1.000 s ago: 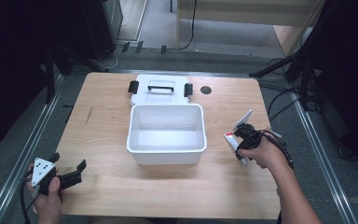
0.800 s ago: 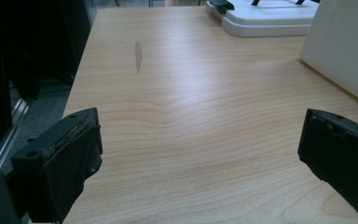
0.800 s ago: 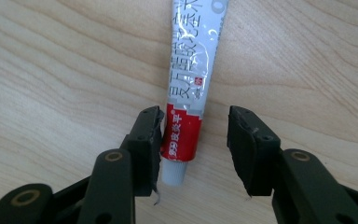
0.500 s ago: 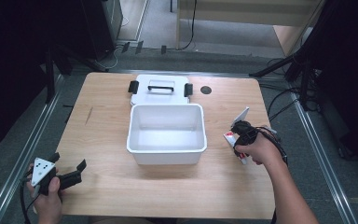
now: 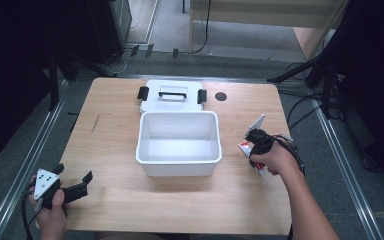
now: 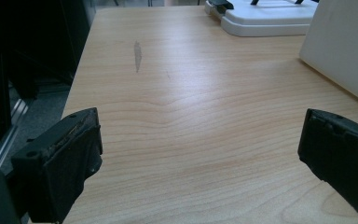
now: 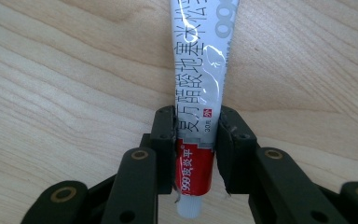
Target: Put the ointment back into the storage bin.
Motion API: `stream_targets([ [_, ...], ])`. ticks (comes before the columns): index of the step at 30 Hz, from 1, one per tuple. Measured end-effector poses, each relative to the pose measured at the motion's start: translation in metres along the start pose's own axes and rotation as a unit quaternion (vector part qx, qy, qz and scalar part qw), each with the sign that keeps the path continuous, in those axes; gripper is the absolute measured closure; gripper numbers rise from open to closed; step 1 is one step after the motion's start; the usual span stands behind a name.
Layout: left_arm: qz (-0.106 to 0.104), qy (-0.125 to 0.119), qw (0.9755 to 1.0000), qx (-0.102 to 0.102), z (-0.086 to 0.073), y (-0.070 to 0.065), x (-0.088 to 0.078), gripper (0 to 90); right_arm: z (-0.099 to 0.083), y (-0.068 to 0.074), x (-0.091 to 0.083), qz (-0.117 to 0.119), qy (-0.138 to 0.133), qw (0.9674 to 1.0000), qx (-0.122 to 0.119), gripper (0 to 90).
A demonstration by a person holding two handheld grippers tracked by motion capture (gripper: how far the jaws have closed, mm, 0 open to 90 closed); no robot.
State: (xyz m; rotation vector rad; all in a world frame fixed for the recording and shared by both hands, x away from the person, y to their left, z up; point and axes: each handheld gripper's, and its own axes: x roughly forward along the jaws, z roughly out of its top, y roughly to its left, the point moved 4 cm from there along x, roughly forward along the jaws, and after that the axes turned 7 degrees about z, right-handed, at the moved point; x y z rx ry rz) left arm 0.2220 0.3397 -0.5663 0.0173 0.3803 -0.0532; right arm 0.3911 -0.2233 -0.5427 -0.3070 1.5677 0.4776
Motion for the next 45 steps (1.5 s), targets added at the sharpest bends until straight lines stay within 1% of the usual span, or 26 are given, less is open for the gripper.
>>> stream_targets([
  [4,0.000,0.001,1.0000,0.001,0.000,0.000,0.000,0.3,0.000,0.002,0.000,-0.002,0.004,1.0000,0.005,72.5],
  [6,0.000,0.000,1.0000,0.001,0.000,0.000,0.000,0.3,0.000,0.003,0.000,-0.005,0.007,1.0000,-0.005,72.6],
  [8,0.000,0.000,1.0000,0.001,0.000,0.000,0.000,0.3,0.001,0.004,0.000,-0.005,0.009,0.9999,-0.005,72.8],
  [10,0.000,0.000,1.0000,0.001,0.000,0.000,0.000,0.3,0.002,0.003,-0.001,-0.002,0.003,1.0000,-0.008,72.9],
  [12,0.000,0.000,1.0000,0.001,0.000,0.000,0.000,0.3,0.002,0.004,-0.004,0.002,-0.003,1.0000,-0.003,72.9],
  [14,0.000,0.000,1.0000,0.001,0.000,0.000,0.000,0.3,0.002,0.004,-0.010,0.005,-0.005,1.0000,-0.004,72.9],
  [17,0.000,0.001,1.0000,0.002,0.000,0.000,0.000,0.3,0.002,0.005,-0.017,0.006,-0.006,1.0000,0.000,72.9],
  [20,0.000,0.000,1.0000,0.002,0.000,0.000,0.000,0.3,0.003,0.006,-0.026,0.006,-0.009,0.9999,-0.004,72.9],
  [23,0.000,0.001,1.0000,0.002,0.000,0.000,0.000,0.3,0.004,0.009,-0.035,0.008,-0.014,0.9999,-0.001,72.9],
  [25,0.000,0.001,1.0000,0.002,0.000,-0.001,0.000,0.3,0.006,0.010,-0.042,0.008,-0.018,0.9998,-0.008,72.9],
  [26,0.000,0.001,1.0000,0.002,0.000,0.000,0.000,0.3,0.006,0.012,-0.045,0.010,-0.018,0.9998,-0.004,72.9],
  [30,0.000,0.001,1.0000,0.002,0.000,0.000,0.000,0.3,0.010,0.017,-0.060,0.012,-0.026,0.9996,-0.004,72.9],
  [32,0.000,0.001,1.0000,0.002,0.000,0.000,0.000,0.3,0.010,0.017,-0.062,0.012,-0.027,0.9995,-0.005,72.9],
  [33,0.000,0.000,1.0000,0.002,0.000,0.000,0.000,0.3,0.012,0.020,-0.070,0.013,-0.028,0.9995,-0.007,72.9],
  [36,0.000,0.001,1.0000,0.002,0.000,0.000,0.000,0.3,0.014,0.023,-0.078,0.009,-0.026,0.9995,-0.017,72.9],
  [37,0.000,0.000,1.0000,0.002,0.000,0.000,0.000,0.3,0.015,0.025,-0.081,0.011,-0.026,0.9995,-0.013,72.9],
  [39,0.000,0.001,1.0000,0.002,0.000,0.000,0.000,0.3,0.017,0.026,-0.087,0.010,-0.032,0.9993,-0.019,72.9],
  [40,0.001,0.000,1.0000,0.002,0.000,0.000,0.000,0.3,0.018,0.028,-0.091,0.011,-0.032,0.9993,-0.017,72.9],
  [43,0.001,0.000,1.0000,0.002,0.000,0.000,0.000,0.3,0.020,0.033,-0.100,0.013,-0.035,0.9990,-0.025,72.9],
  [45,0.000,0.001,1.0000,0.002,0.000,0.000,0.000,0.3,0.022,0.036,-0.107,0.012,-0.037,0.9989,-0.026,72.9],
])
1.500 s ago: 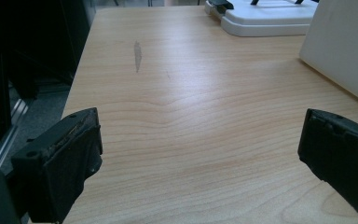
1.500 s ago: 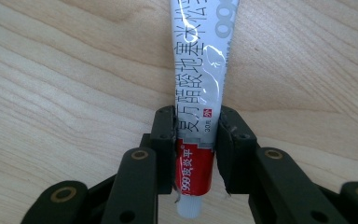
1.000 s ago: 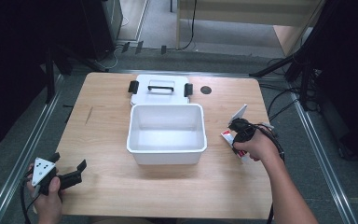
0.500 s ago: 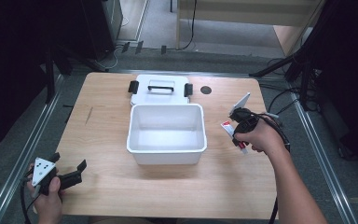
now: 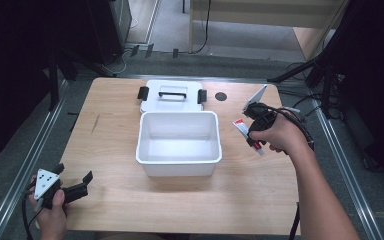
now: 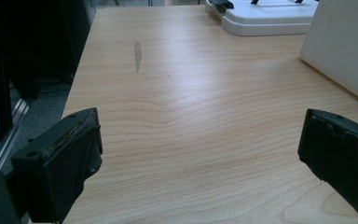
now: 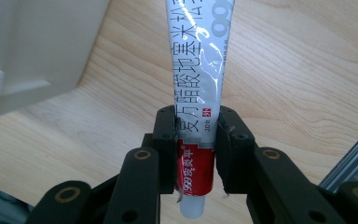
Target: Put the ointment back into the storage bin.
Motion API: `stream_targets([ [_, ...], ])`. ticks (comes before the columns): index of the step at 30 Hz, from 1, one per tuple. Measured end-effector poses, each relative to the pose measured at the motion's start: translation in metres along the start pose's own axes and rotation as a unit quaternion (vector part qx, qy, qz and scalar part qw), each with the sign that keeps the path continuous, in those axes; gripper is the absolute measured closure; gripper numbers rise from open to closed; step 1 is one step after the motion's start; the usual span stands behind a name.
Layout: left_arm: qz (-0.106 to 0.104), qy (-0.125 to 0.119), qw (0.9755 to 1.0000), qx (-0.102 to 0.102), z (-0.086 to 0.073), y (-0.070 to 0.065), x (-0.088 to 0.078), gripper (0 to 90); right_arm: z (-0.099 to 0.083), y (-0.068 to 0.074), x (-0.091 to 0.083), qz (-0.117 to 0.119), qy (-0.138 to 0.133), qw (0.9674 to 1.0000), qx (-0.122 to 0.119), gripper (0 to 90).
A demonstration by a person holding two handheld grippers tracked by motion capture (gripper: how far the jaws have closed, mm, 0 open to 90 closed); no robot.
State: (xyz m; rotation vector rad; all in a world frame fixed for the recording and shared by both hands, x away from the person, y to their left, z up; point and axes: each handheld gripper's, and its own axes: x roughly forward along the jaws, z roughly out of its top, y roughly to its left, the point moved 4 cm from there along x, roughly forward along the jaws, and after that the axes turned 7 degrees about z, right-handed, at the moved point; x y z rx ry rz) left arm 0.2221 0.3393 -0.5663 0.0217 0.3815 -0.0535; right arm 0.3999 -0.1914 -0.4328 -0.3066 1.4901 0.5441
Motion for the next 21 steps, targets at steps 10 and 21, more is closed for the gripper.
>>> stream_targets([
  [10,0.000,-0.001,1.0000,-0.001,0.000,0.000,0.000,0.3,0.015,0.023,-0.025,0.005,-0.015,0.9997,-0.018,72.9],
  [21,0.000,-0.001,1.0000,-0.001,0.000,0.000,0.000,0.3,0.029,0.048,-0.030,0.022,-0.024,0.9985,-0.044,72.8],
])
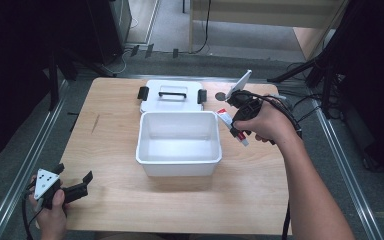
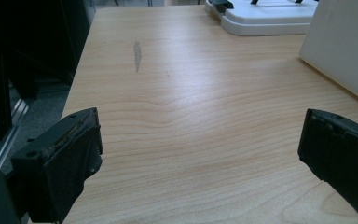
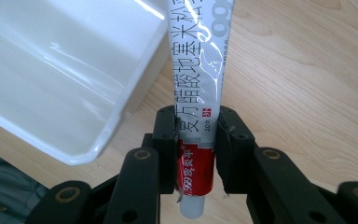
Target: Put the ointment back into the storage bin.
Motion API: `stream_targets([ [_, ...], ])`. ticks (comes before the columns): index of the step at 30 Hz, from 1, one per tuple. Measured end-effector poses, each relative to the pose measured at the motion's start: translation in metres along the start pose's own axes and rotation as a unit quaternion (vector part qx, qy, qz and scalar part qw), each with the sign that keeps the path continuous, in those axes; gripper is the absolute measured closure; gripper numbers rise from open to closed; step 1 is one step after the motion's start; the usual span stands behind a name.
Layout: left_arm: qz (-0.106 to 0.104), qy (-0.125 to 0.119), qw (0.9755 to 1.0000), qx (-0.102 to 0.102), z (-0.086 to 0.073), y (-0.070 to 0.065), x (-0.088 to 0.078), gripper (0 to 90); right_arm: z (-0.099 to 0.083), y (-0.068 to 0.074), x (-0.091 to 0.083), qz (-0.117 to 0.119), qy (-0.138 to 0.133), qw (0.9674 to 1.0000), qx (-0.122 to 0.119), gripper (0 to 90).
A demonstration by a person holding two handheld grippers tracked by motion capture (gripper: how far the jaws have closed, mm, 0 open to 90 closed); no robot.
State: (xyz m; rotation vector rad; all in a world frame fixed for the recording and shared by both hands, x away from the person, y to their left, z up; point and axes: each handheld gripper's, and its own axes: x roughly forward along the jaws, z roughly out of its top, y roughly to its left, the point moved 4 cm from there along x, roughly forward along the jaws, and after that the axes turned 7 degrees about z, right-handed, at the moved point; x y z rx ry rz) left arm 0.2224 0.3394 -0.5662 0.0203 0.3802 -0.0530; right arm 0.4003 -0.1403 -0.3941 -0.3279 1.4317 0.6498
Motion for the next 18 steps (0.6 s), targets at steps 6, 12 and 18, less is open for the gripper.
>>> stream_targets([
  [6,0.000,0.000,1.0000,-0.002,0.000,0.000,0.000,0.3,0.010,0.013,0.002,0.007,0.001,0.9999,-0.009,72.8],
  [12,-0.001,0.001,1.0000,-0.002,0.000,0.000,0.000,0.3,0.018,0.026,0.006,0.012,0.001,0.9995,-0.029,72.8],
  [18,-0.001,0.001,1.0000,-0.002,0.000,0.001,0.000,0.3,0.026,0.041,0.011,0.020,0.002,0.9980,-0.060,72.7],
])
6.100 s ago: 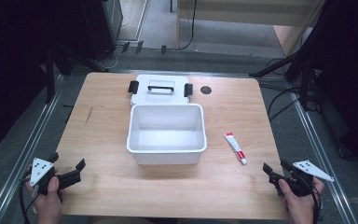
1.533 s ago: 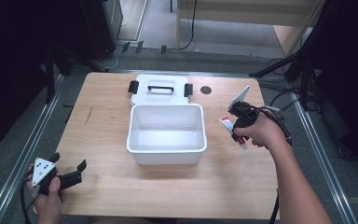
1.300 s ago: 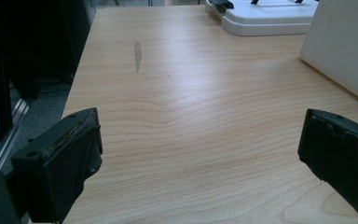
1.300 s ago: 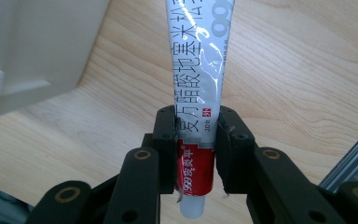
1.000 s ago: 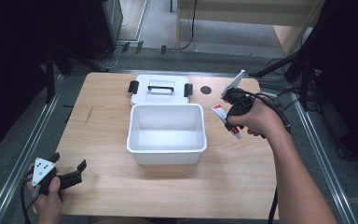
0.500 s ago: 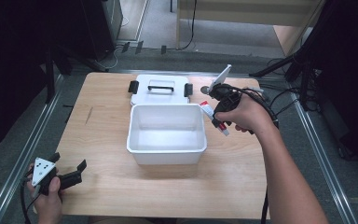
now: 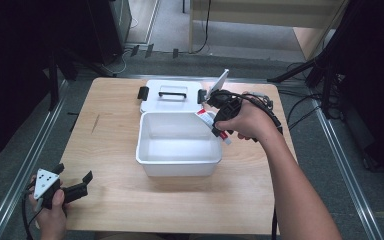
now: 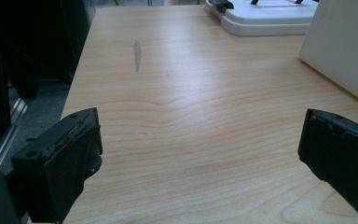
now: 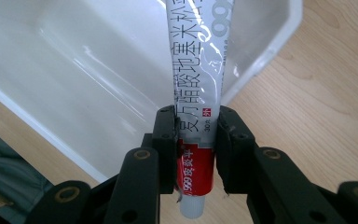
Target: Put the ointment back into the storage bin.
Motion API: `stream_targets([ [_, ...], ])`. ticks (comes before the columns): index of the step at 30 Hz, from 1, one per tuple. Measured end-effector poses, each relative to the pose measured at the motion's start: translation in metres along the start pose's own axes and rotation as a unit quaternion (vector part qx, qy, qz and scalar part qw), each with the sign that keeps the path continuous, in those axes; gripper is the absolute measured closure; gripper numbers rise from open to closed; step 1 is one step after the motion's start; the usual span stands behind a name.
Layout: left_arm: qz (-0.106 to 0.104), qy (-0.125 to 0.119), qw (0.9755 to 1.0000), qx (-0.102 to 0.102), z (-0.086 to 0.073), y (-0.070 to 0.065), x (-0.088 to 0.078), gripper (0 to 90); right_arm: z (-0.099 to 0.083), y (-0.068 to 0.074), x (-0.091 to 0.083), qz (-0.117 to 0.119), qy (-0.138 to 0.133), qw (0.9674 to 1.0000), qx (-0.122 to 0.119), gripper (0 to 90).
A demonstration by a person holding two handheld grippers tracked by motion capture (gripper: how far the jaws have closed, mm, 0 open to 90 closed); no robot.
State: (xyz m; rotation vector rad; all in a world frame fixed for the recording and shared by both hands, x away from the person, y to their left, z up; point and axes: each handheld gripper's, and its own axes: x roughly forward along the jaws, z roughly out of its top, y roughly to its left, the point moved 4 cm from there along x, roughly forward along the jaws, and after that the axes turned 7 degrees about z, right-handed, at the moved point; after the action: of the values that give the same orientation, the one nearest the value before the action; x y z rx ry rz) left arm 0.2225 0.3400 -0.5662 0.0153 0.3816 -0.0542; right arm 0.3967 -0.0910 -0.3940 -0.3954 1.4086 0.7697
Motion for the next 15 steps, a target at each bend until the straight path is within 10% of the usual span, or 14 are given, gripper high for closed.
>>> stream_targets([
  [9,-0.001,0.000,1.0000,-0.002,0.000,0.000,0.000,0.3,0.011,0.017,0.008,0.009,0.001,0.9977,-0.068,72.6],
  [15,-0.001,0.000,1.0000,-0.002,0.000,0.000,0.000,0.3,0.015,0.026,0.017,0.015,-0.002,0.9885,-0.151,72.6],
])
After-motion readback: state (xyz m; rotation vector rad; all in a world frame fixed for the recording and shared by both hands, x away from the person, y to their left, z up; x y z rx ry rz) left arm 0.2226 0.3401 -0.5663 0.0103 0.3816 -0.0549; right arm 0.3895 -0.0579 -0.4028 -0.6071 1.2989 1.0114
